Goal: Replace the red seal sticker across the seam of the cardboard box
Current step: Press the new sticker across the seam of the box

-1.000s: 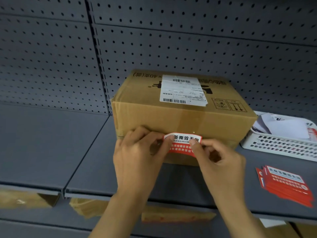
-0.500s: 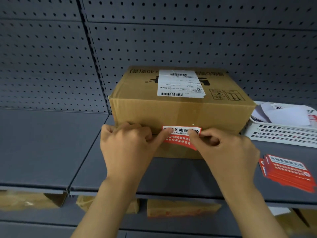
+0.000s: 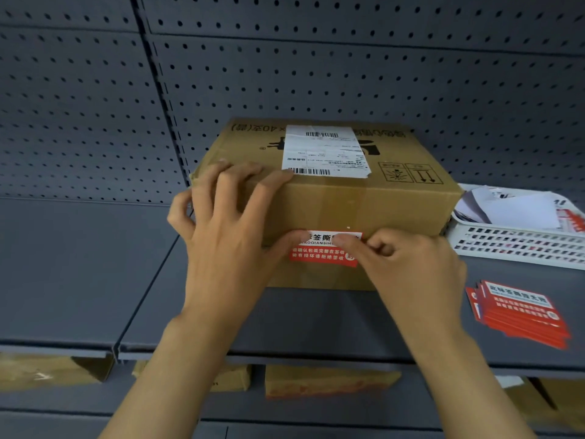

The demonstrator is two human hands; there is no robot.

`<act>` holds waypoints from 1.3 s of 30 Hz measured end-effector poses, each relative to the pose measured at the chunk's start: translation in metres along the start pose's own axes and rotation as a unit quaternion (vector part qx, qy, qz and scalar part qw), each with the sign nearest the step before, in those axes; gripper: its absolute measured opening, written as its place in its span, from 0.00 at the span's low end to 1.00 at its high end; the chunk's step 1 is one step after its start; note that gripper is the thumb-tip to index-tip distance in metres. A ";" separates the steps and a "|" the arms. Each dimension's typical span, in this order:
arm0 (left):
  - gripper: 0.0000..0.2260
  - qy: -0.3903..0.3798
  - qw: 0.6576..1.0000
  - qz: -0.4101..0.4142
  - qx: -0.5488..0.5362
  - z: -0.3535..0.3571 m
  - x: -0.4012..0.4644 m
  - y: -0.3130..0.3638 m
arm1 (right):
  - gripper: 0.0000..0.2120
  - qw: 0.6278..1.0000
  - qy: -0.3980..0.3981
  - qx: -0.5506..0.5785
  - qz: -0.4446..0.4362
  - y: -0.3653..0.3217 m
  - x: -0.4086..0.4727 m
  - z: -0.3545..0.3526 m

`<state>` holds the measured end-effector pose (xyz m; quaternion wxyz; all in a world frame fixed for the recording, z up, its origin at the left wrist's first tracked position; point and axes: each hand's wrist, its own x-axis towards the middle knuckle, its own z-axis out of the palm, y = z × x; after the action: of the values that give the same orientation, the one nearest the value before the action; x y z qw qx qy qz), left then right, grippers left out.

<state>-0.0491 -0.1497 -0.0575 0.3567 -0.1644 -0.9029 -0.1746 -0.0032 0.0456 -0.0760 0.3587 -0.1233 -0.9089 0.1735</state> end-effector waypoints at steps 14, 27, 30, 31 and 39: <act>0.41 -0.028 0.999 0.002 0.041 0.000 0.000 -0.004 | 0.32 0.999 -0.019 0.025 -0.006 0.013 -0.001 0.002; 0.46 -0.060 0.995 0.004 0.076 -0.003 -0.002 -0.004 | 0.33 0.999 -0.032 0.013 -0.028 0.019 -0.007 0.010; 0.50 -0.076 0.994 -0.003 0.072 -0.006 -0.003 -0.003 | 0.34 0.999 -0.024 0.031 -0.027 0.024 -0.013 0.006; 0.50 -0.078 0.995 -0.011 0.067 -0.004 -0.003 0.000 | 0.33 0.999 -0.024 0.036 -0.033 0.020 -0.015 0.007; 0.48 -0.071 0.994 -0.020 0.084 -0.001 -0.004 0.003 | 0.33 0.999 -0.032 -0.002 -0.028 0.019 -0.016 0.018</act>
<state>-0.0448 -0.1477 -0.0588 0.3010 -0.1280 -0.9404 -0.0932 -0.0021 0.0530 -0.1054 0.3340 -0.0927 -0.9234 0.1648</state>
